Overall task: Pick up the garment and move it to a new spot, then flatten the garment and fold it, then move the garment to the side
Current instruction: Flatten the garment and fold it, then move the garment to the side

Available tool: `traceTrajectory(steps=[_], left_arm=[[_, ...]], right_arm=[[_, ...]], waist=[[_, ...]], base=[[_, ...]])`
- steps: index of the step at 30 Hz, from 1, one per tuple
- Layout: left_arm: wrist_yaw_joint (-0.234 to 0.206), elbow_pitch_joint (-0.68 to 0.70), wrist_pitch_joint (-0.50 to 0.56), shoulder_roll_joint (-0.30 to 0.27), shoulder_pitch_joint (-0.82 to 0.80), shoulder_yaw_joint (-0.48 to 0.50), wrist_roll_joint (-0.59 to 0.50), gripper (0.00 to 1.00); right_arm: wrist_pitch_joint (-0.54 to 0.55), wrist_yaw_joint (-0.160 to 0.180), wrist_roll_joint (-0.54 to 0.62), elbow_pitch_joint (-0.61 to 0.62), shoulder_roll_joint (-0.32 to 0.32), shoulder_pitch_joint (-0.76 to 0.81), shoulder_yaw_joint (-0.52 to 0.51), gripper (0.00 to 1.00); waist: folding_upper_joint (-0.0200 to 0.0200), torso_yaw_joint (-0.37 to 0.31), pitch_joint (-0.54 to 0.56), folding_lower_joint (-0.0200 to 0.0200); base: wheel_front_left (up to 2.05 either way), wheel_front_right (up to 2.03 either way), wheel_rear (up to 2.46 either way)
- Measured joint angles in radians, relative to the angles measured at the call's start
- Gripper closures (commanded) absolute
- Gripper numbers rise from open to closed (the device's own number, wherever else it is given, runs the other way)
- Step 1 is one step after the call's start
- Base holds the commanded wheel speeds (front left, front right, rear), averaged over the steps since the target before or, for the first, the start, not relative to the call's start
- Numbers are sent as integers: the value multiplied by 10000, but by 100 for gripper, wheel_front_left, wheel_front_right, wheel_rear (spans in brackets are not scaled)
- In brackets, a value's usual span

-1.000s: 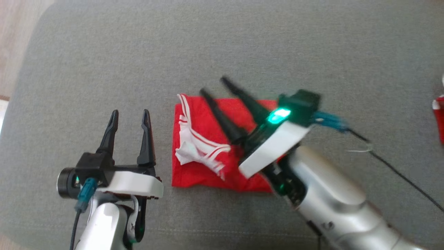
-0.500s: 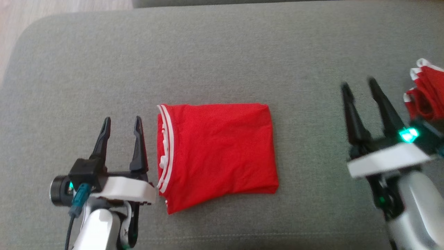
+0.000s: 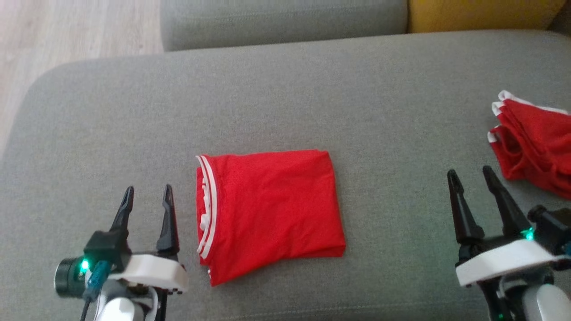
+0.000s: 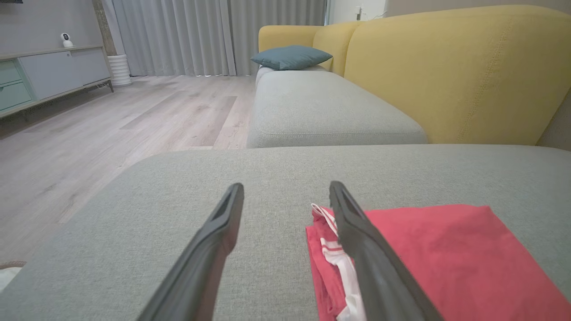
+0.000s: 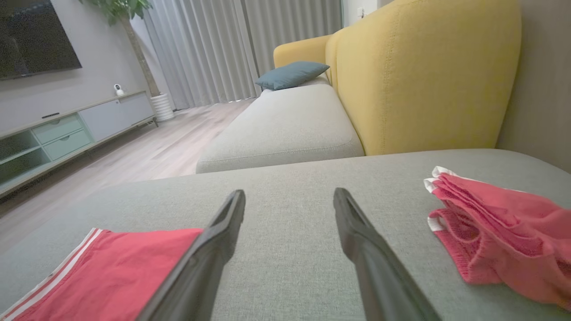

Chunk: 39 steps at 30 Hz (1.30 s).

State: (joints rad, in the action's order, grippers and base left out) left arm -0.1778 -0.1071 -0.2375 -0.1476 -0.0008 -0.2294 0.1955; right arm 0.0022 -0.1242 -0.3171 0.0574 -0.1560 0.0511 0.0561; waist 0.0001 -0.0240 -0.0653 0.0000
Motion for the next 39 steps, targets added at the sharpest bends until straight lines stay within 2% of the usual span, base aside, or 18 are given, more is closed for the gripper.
traceTrajectory(steps=[11,39], left_arm=[[-326,320,548,-334,802,75,25,0],[-656,857,1039,-566,1000,-128,-8,0]], right_arm=[[570,0,282,276,330,747,-311,0],[775,0,387,453,489,824,-587,0]], waist=[[0,-73,701,0],[0,134,706,0]], base=[[0,0,0],[0,0,0]])
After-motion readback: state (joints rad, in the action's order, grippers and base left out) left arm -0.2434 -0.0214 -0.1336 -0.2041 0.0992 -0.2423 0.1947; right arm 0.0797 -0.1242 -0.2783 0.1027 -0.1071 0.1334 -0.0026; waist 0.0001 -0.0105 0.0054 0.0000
